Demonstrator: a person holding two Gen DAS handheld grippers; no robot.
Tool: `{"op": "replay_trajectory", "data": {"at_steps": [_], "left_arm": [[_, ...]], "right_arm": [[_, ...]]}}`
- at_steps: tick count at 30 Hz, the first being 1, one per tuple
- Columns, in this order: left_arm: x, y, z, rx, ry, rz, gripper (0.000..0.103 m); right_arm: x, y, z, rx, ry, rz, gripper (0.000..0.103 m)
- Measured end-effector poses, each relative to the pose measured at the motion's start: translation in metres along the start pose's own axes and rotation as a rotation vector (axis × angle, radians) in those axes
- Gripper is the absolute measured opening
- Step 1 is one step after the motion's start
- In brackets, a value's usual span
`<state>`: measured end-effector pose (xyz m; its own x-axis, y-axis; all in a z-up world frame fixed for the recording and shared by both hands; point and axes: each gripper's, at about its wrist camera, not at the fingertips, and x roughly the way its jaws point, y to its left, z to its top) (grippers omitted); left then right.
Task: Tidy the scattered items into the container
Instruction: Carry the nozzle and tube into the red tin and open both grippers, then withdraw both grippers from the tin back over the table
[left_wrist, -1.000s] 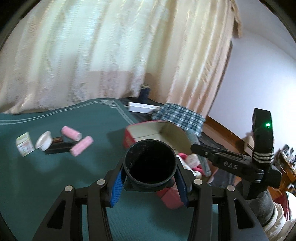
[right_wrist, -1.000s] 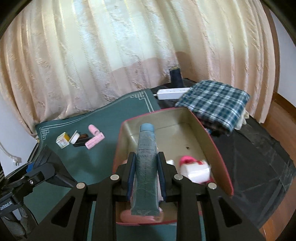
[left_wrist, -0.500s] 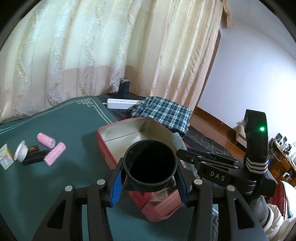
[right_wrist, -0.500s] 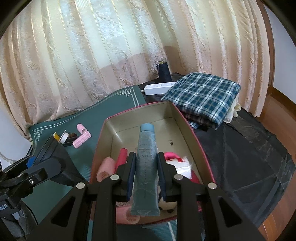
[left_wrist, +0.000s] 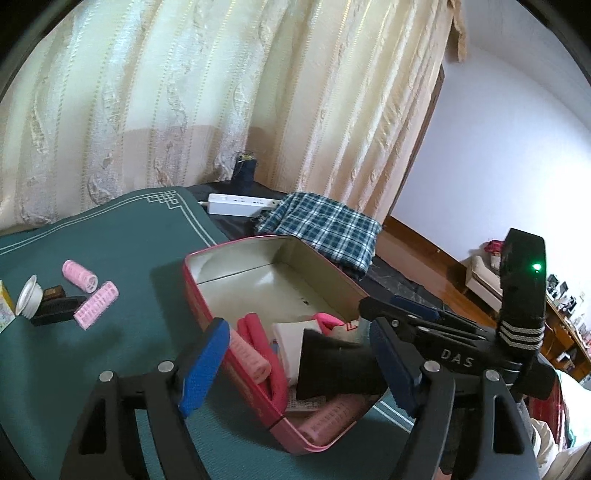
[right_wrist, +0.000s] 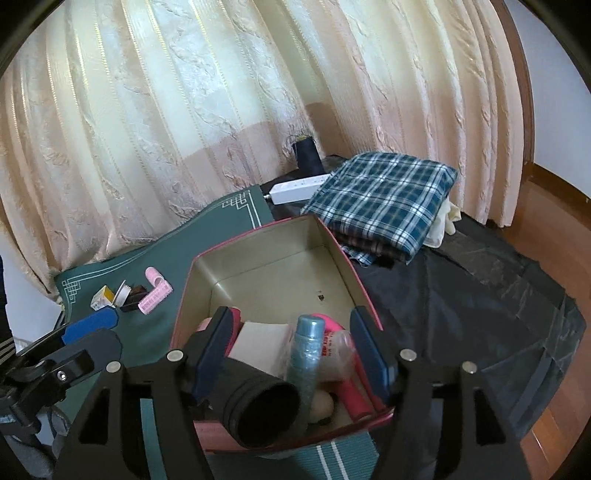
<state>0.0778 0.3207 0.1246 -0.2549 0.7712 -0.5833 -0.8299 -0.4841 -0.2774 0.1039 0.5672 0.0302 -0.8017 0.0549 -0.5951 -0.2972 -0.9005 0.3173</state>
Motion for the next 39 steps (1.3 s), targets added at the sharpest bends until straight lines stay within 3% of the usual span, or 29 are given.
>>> {"op": "replay_trajectory", "data": {"at_steps": [16, 26, 39], "left_arm": [[-0.029, 0.037, -0.008, -0.071, -0.041, 0.086, 0.08], [-0.045, 0.066, -0.02, -0.095, -0.058, 0.227, 0.08], [-0.073, 0.106, -0.035, -0.137, -0.078, 0.313, 0.08]], "right_arm": [[-0.001, 0.033, 0.001, -0.04, -0.004, 0.051, 0.07], [0.004, 0.065, -0.006, -0.087, 0.018, 0.083, 0.072], [0.015, 0.117, -0.012, -0.162, 0.047, 0.128, 0.075]]}}
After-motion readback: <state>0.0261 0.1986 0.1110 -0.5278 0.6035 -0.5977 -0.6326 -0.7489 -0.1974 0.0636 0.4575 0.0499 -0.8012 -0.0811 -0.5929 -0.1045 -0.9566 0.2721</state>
